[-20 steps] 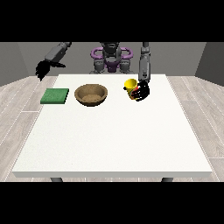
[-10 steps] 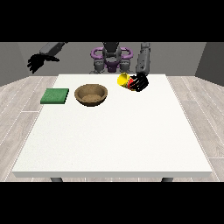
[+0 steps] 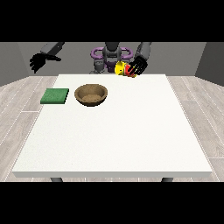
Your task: Pick the cup and pour the ball into the bowl, then pick the bowl and place it on the pad
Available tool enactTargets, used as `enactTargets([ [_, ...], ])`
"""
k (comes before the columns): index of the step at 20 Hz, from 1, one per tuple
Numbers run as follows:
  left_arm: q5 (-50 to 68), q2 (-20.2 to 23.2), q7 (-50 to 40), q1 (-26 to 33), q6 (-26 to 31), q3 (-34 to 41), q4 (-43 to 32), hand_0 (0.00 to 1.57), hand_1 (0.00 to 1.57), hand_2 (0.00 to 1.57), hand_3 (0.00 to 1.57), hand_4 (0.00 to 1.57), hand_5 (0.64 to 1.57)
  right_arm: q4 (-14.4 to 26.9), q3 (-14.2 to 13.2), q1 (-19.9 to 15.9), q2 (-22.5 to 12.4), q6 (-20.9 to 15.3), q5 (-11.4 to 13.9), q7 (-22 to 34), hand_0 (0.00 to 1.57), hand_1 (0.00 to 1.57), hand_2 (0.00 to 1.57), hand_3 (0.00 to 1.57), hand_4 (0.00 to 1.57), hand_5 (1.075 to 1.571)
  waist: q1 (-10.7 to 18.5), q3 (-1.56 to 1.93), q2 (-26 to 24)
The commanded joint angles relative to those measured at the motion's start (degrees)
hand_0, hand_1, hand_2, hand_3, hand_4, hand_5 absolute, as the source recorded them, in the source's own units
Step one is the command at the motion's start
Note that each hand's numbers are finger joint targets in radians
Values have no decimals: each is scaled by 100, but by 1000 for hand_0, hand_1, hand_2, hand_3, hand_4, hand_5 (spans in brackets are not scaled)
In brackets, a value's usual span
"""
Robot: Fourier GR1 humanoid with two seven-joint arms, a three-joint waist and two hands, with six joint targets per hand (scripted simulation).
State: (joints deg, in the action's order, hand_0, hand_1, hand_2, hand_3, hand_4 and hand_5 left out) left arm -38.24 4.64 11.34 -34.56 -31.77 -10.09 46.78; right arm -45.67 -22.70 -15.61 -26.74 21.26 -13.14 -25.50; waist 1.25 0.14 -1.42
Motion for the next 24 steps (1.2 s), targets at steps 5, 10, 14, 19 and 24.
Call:
enactTargets([
  [5, -1161, -92, -1300, -531, 231, -378, 249, 1364, 1364, 1571, 1571, 1068, 1568, 393, -43, -74, -95, 201, -29, -227, 0, 0, 0, 0, 0, 1553, -8, -9, 86],
  [10, -2086, -456, -2057, -473, 224, -1180, 497, 1080, 1080, 1571, 1571, 965, 1570, 818, -106, -72, -120, 81, 71, -545, 0, 0, 58, 0, 0, 1551, 180, -7, 58],
  [14, -2559, -461, -3089, -697, 258, -2076, 722, 682, 682, 1571, 1534, 891, 1571, 1021, -135, -528, -440, 312, 56, -510, 0, 0, 0, 0, 0, 1551, -6, -4, 243],
  [19, -3143, -463, -3345, -942, 749, -2029, 540, 545, 545, 1571, 1571, 901, 1571, 843, 103, -788, -233, -137, 210, 13, 0, 0, 0, 158, 0, 1533, -84, -13, 25],
  [24, -3693, -464, -3856, -1180, 1034, -2853, 921, 373, 373, 1571, 1571, 899, 1570, 996, 156, -1116, 79, -482, 358, -567, 0, 0, 0, 273, 0, 1527, 58, -5, 496],
])
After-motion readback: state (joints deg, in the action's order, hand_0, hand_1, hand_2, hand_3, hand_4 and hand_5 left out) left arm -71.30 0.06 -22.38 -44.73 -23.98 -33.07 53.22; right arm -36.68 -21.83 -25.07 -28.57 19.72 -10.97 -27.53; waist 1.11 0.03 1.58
